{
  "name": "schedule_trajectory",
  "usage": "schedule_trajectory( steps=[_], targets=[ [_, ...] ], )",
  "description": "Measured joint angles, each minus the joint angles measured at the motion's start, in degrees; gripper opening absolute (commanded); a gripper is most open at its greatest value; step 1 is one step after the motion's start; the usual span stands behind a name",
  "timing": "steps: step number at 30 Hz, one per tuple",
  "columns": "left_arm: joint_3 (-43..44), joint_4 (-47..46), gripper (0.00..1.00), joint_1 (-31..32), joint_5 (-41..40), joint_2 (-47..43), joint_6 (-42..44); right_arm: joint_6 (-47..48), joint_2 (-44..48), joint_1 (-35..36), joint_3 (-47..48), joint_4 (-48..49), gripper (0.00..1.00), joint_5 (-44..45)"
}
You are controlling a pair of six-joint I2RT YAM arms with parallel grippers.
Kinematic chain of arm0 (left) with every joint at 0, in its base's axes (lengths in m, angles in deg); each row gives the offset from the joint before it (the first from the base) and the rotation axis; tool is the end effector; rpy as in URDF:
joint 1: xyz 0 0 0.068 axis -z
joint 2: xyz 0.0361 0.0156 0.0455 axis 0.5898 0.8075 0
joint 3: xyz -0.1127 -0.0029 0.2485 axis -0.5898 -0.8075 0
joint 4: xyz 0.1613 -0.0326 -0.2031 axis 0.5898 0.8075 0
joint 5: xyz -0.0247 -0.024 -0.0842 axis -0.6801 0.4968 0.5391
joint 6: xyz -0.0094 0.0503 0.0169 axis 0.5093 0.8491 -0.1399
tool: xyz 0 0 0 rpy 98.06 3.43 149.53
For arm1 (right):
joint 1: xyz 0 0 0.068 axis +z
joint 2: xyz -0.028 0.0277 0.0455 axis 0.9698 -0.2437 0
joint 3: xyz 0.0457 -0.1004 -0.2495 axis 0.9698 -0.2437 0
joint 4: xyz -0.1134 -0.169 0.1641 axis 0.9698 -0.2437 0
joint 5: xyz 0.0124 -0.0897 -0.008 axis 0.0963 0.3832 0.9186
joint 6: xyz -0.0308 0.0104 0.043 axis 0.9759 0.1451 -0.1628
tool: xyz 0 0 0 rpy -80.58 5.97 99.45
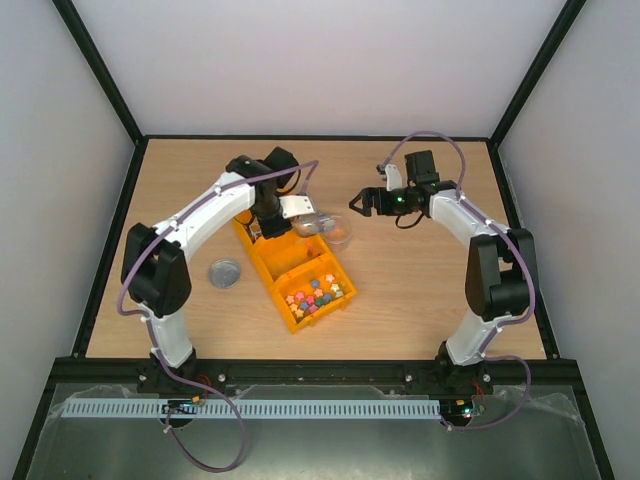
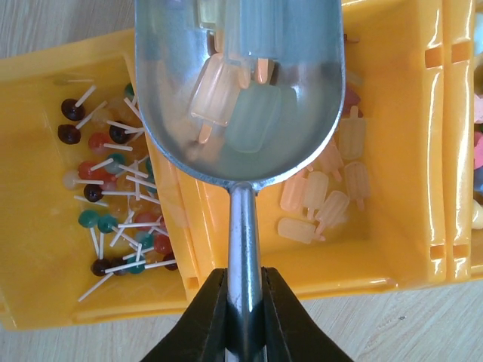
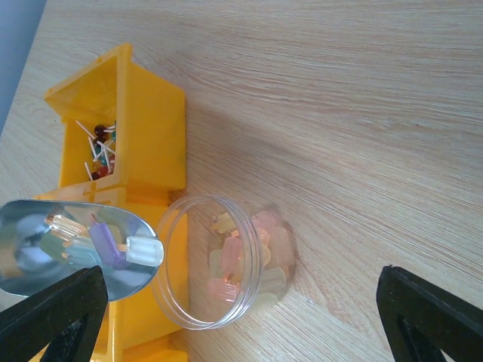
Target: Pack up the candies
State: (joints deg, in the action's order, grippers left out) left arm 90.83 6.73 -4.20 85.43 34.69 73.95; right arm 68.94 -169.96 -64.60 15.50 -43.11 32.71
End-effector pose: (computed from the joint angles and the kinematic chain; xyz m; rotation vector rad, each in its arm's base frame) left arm 0.3136 -0.1992 0.2748 1.6345 2.3264 -0.1035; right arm 0.3723 0.0941 0.2409 -0.4139 2.2344 0.8111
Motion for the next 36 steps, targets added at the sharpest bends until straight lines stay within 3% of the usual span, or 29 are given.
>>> schedule_trajectory(
  steps=[19,36],
  targets=[
    [11.8,9.2,0.02,3.3,-6.6,6.6,-0.9,-1.3,-0.8,-0.5,-1.0,1.8,0.99,-0.9],
    [12.3,10.6,0.02,5.5,-12.7,6.7,-0.8,-1.5,-0.9,-1.0,-1.3,2.0,0.99,-1.4]
  ],
)
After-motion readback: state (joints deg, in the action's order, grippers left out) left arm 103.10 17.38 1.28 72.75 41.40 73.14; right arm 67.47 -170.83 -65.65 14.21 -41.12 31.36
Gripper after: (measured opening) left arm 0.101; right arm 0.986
